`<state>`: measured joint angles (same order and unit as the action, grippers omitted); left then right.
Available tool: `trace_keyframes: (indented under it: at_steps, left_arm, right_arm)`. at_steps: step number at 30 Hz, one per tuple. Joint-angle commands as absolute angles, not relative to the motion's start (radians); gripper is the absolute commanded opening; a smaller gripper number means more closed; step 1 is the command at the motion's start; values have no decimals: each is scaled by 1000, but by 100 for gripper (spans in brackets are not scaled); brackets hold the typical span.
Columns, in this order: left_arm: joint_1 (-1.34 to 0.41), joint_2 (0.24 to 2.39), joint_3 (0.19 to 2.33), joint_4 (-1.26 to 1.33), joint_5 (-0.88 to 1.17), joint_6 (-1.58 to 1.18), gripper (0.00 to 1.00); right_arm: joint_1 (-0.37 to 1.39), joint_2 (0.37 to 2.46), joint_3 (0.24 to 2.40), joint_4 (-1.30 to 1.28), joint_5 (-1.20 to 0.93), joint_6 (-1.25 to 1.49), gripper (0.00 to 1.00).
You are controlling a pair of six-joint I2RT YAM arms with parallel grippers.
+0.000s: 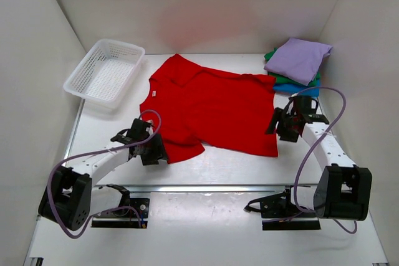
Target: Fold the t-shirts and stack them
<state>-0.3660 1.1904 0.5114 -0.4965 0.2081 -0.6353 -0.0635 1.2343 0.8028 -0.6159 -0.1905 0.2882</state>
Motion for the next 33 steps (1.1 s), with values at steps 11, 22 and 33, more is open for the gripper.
trace_keyframes:
  at_steps: [11, 22, 33]
  left_arm:
    - [-452, 1262, 506, -216, 101, -744, 69]
    - [-505, 1344, 511, -280, 126, -703, 0]
    - [-384, 714, 597, -856, 169, -655, 0]
  right_arm:
    - [-23, 1351, 710, -606, -58, 305, 65]
    - [2, 1316, 701, -681, -117, 290, 0]
    - [46, 1171, 835, -929, -164, 290, 0]
